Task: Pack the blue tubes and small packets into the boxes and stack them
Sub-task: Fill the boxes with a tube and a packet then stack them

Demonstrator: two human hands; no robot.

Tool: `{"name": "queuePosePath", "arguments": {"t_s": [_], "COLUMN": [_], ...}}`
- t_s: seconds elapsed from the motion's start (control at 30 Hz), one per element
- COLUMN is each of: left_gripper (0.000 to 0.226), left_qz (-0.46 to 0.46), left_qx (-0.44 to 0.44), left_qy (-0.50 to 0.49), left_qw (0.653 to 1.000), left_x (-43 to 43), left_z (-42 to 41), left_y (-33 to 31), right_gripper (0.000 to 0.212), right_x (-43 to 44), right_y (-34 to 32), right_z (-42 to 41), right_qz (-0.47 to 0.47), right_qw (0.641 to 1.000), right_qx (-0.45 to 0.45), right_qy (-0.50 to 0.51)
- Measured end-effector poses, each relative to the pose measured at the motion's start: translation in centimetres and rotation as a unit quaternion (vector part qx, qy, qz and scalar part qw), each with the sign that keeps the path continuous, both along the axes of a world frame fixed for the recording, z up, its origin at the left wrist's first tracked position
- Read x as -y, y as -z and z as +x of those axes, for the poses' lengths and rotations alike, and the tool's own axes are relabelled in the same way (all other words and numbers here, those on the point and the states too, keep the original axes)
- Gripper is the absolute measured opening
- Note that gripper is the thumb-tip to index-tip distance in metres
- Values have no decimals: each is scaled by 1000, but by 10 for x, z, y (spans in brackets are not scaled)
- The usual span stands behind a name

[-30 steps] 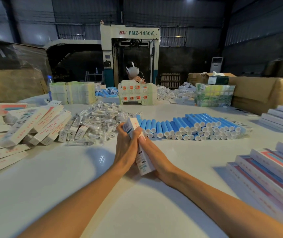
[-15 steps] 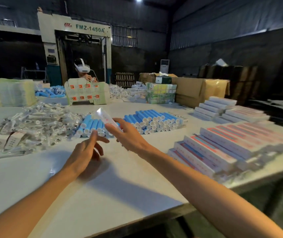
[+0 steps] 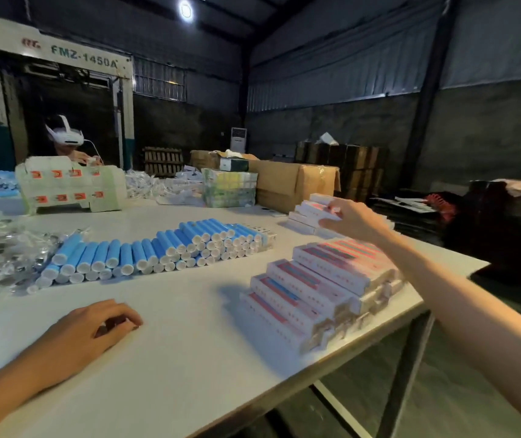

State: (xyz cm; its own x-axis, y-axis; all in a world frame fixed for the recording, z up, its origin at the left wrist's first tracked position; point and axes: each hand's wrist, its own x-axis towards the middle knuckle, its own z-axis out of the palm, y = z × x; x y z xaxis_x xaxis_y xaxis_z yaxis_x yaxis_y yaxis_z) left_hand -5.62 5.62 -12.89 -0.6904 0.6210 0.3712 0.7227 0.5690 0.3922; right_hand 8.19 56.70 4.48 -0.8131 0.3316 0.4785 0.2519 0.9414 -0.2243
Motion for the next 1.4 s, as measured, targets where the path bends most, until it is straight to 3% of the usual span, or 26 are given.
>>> {"name": "queuePosePath", "arguments": {"t_s": [0.1, 0.2, 0.3, 0.57, 0.67, 0.83, 1.0, 1.2, 1.27, 1.4], "left_gripper": [34, 28, 18, 20, 21, 21, 25, 19, 8, 10], "left_qz": [-15, -14, -12, -31, -35, -28, 21, 73, 67, 21], "left_qx": [-9, -10, -3, 21, 23, 27, 35, 15, 1, 2], "left_qy": [-6, -8, -9, -7, -6, -8, -13, -103, -180, -322], "left_qw": [1000, 1000, 1000, 999, 999, 999, 999, 992, 981, 947], "left_x": [3, 8, 9, 12, 10, 3, -5, -5, -4, 2], "left_z": [-14, -28, -35, -31, -25, -5, 17, 29, 28, 18], "left_y": [10, 21, 28, 25, 20, 4, -14, -27, -31, -28], "right_gripper": [41, 46, 50, 49, 51, 31, 22, 22, 20, 23], "right_x": [-40, -64, -80, -84, -71, 16, 156, 313, 348, 386], "right_y": [13, 23, 30, 25, 18, -2, -9, 43, 75, 132], "right_z": [20, 32, 38, 40, 38, -7, -62, -104, -115, -134], "right_qz": [11, 21, 8, 68, 132, 95, 29, -24, -66, -175], "right_qw": [997, 991, 989, 971, 969, 991, 990, 966, 957, 926], "right_qx": [25, 46, 44, 121, 83, -62, -103, -86, -59, -38], "right_qy": [72, 122, 138, 193, 193, 76, -96, -244, -276, -333]}}
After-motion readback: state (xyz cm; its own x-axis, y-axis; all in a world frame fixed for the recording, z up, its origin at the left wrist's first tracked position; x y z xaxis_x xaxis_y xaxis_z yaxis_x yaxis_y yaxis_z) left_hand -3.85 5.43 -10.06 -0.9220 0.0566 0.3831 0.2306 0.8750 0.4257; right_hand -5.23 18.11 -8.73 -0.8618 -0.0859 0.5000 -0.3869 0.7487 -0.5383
